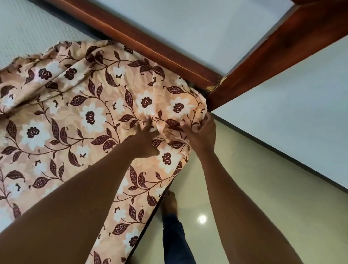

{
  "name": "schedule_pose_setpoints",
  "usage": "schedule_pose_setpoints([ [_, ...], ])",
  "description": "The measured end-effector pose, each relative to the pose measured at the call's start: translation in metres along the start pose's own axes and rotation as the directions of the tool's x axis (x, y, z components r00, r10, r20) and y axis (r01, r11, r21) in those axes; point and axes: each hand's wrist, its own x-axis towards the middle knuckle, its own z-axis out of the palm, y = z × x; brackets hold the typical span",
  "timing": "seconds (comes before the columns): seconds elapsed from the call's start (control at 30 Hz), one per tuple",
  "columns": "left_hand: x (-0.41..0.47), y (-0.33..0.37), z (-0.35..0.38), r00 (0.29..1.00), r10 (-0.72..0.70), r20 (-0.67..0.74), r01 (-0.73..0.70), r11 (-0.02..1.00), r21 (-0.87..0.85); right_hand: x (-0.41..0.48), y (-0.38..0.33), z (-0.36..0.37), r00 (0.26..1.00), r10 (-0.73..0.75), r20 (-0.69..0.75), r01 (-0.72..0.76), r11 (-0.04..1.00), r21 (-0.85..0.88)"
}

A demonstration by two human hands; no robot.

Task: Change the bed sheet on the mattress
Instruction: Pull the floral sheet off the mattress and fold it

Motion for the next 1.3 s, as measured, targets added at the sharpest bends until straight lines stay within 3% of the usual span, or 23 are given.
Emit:
schedule_pose_setpoints([
  [0.1,-0.010,-0.003,-0.001,0.996,0.038,-0.079,-0.043,0.997,-0.061,0.008,0.002,0.009,0.997,-0.003,-0.077,-0.006,0.993,-0.121],
  [0.17,-0.026,-0.015,0.004,0.963,0.088,-0.255,-0.123,0.985,-0.123,0.003,-0.007,0.006,0.990,0.004,-0.139,-0.031,0.980,-0.194],
  [0.23,-0.050,-0.031,0.015,0.882,0.069,-0.467,-0.178,0.965,-0.194,-0.027,-0.032,0.012,0.990,-0.118,0.072,0.132,0.959,-0.250],
  [0.27,-0.062,-0.038,0.023,0.837,0.003,-0.548,-0.159,0.958,-0.239,-0.051,-0.049,0.019,0.925,-0.240,0.294,0.315,0.917,-0.243],
  [0.3,-0.076,-0.044,0.029,0.792,-0.090,-0.603,-0.119,0.947,-0.298,-0.081,-0.066,0.026,0.786,-0.354,0.507,0.503,0.843,-0.190],
  [0.33,-0.091,-0.050,0.034,0.762,-0.204,-0.615,-0.056,0.925,-0.375,-0.108,-0.079,0.033,0.635,-0.438,0.637,0.645,0.754,-0.125],
  [0.37,-0.104,-0.056,0.038,0.743,-0.304,-0.596,0.013,0.897,-0.441,-0.128,-0.087,0.039,0.552,-0.502,0.666,0.718,0.693,-0.072],
  [0.4,-0.116,-0.066,0.045,0.744,-0.376,-0.553,0.089,0.875,-0.476,-0.140,-0.094,0.039,0.553,-0.561,0.616,0.735,0.677,-0.043],
  [0.5,-0.147,-0.106,0.067,0.821,-0.429,-0.376,0.271,0.873,-0.405,-0.131,-0.084,0.032,0.780,-0.478,0.404,0.553,0.828,-0.088],
  [0.57,-0.164,-0.127,0.080,0.895,-0.367,-0.252,0.289,0.910,-0.299,-0.113,-0.062,0.023,0.871,-0.356,0.338,0.426,0.891,-0.159],
  [0.63,-0.170,-0.138,0.089,0.947,-0.278,-0.158,0.245,0.949,-0.199,-0.101,-0.038,0.019,0.893,-0.267,0.363,0.363,0.902,-0.232],
  [0.7,-0.172,-0.143,0.090,0.963,-0.255,-0.092,0.239,0.959,-0.155,-0.100,-0.022,0.021,0.865,-0.273,0.422,0.411,0.867,-0.281],
  [0.83,-0.170,-0.144,0.077,0.952,-0.297,-0.078,0.264,0.922,-0.282,-0.115,-0.017,0.027,0.848,-0.263,0.461,0.436,0.841,-0.322],
  [0.97,-0.192,-0.139,0.080,0.931,-0.321,-0.176,0.239,0.897,-0.372,-0.155,-0.007,0.043,0.860,-0.192,0.472,0.433,0.763,-0.480],
  [1.13,-0.253,-0.148,0.137,0.855,-0.410,-0.317,0.159,0.789,-0.593,-0.230,-0.004,0.073,0.874,-0.187,0.447,0.442,0.686,-0.578],
  [1.23,-0.298,-0.168,0.186,0.742,-0.558,-0.372,0.122,0.657,-0.743,-0.296,-0.016,0.104,0.772,-0.213,0.599,0.589,0.592,-0.550],
  [1.3,-0.328,-0.187,0.219,0.647,-0.700,-0.301,0.124,0.487,-0.864,-0.359,-0.027,0.131,0.601,-0.250,0.759,0.725,0.571,-0.385],
])
